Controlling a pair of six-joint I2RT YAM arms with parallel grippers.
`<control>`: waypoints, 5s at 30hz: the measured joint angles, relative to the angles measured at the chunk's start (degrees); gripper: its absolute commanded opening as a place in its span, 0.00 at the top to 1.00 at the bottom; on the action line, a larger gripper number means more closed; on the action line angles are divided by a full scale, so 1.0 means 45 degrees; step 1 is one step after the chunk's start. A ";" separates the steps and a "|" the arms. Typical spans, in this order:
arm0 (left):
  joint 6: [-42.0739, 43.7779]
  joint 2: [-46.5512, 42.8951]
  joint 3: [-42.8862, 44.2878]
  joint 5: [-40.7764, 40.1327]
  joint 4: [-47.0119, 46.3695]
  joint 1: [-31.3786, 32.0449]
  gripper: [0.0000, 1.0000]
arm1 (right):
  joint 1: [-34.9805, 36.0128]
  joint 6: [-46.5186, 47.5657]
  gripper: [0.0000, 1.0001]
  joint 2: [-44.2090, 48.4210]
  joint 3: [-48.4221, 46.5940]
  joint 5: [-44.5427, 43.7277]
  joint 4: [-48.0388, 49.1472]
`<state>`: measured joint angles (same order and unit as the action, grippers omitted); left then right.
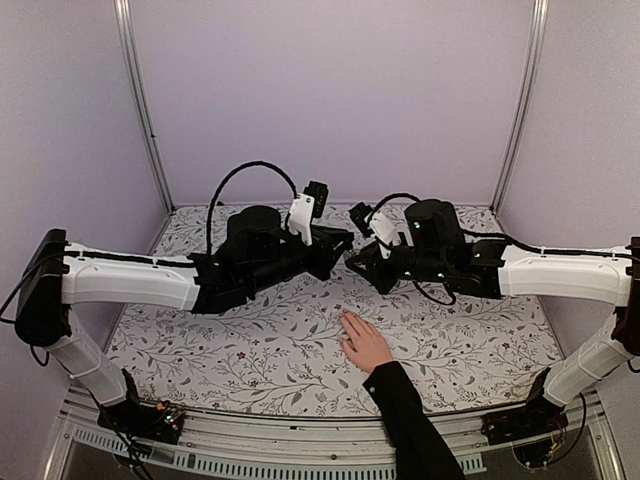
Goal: Paint the nails
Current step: Unscrew the nail polish bottle.
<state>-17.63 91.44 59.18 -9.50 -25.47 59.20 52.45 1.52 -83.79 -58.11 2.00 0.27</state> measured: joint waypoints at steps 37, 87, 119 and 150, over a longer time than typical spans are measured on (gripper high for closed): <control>0.6028 -0.4410 -0.1078 1.0860 0.4522 -0.1224 0.46 | 0.0015 0.2365 1.00 0.1243 0.1307 1.0418 -0.1996; 0.4138 -0.2618 -0.1059 0.7791 0.1880 -0.0248 1.00 | 0.0471 0.1996 1.00 0.2035 0.0661 0.5372 -0.1831; 0.1088 -0.0962 0.0364 0.1661 0.1773 0.0243 0.70 | 0.0427 0.1141 1.00 0.1462 0.0908 0.0461 -0.0049; 0.4954 -0.3721 -0.0097 0.8888 0.5566 -0.0743 0.45 | 0.0510 0.1685 1.00 0.1889 0.1690 0.6115 -0.1039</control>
<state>4.67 74.70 58.74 30.50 -0.43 55.86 54.74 9.10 -75.29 -50.50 29.52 -4.40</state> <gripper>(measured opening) 0.588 0.166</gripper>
